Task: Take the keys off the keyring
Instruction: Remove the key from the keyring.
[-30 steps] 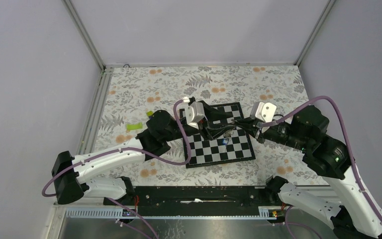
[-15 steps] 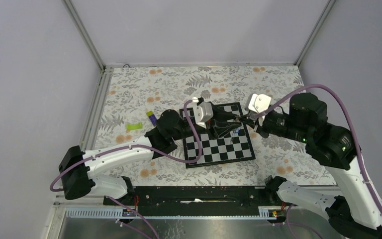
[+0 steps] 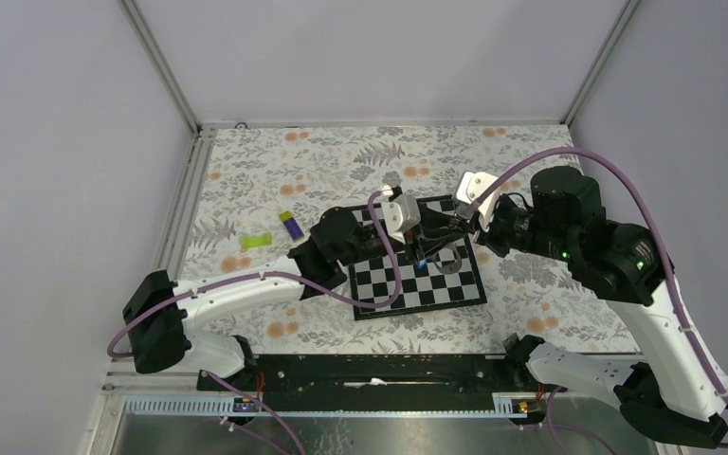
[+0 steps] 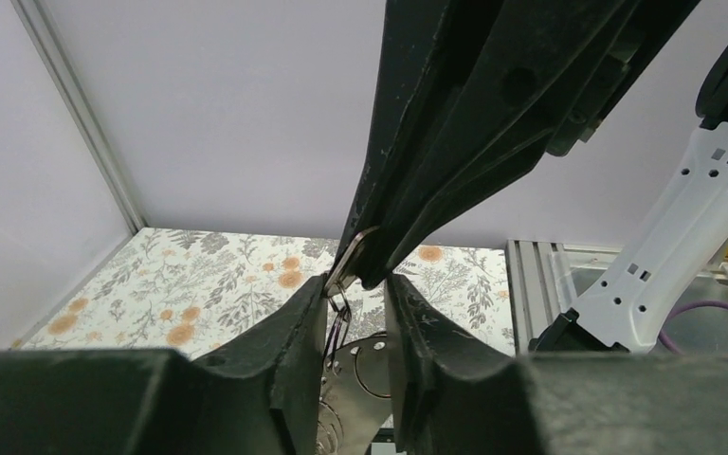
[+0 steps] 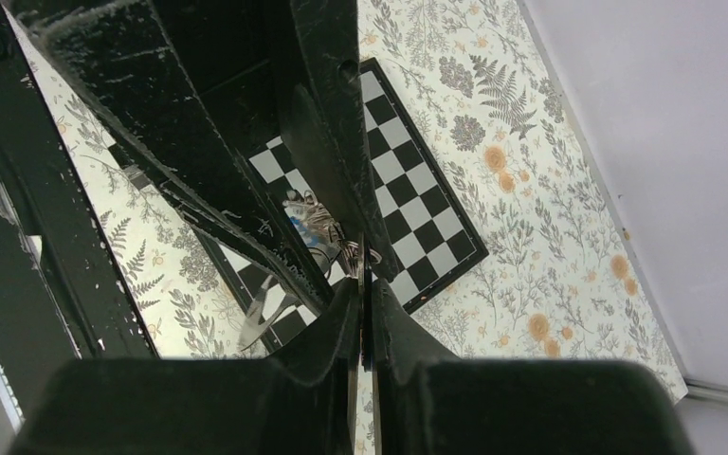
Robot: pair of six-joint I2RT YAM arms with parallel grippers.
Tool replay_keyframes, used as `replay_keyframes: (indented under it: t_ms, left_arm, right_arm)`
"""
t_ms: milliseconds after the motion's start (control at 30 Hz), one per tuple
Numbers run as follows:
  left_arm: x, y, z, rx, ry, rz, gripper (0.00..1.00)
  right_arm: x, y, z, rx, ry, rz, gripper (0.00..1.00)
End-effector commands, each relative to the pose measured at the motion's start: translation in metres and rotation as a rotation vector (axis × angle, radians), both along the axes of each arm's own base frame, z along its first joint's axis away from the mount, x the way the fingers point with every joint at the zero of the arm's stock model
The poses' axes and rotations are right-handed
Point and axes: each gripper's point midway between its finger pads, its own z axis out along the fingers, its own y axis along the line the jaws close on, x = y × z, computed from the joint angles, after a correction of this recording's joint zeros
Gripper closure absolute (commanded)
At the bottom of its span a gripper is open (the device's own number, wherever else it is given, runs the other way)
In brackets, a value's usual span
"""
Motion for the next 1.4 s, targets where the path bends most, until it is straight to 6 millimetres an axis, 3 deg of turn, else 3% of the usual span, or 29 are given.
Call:
replay_keyframes:
  t_ms: [0, 200, 500, 1000, 1200, 1300, 1367]
  left_arm:
    - [0.007, 0.002, 0.038, -0.092, -0.082, 0.044, 0.76]
    - [0.008, 0.0, 0.034, -0.053, -0.098, 0.046, 1.0]
    - [0.016, 0.009, 0.024, 0.093, -0.154, 0.104, 1.0]
    - [0.029, 0.059, -0.004, 0.463, -0.288, 0.228, 1.0]
    - [0.03, 0.073, -0.004, 0.527, -0.326, 0.251, 1.0]
    - [0.027, 0.078, -0.006, 0.594, -0.356, 0.223, 1.0]
    - [0.023, 0.081, -0.007, 0.637, -0.378, 0.192, 1.0]
  right_arm:
    - [-0.002, -0.005, 0.017, 0.029, -0.039, -0.012, 1.0]
    - [-0.002, -0.01, 0.018, 0.018, -0.05, -0.031, 1.0]
    - [0.0, -0.017, 0.01, -0.01, -0.046, -0.061, 1.0]
    - [0.001, -0.024, -0.013, -0.049, -0.007, -0.104, 1.0]
    - [-0.002, -0.016, -0.026, 0.025, -0.007, -0.091, 0.97]
    - [-0.004, -0.007, -0.025, 0.144, -0.07, -0.066, 0.96]
    - [-0.008, 0.0, -0.024, 0.242, -0.12, -0.035, 0.88]
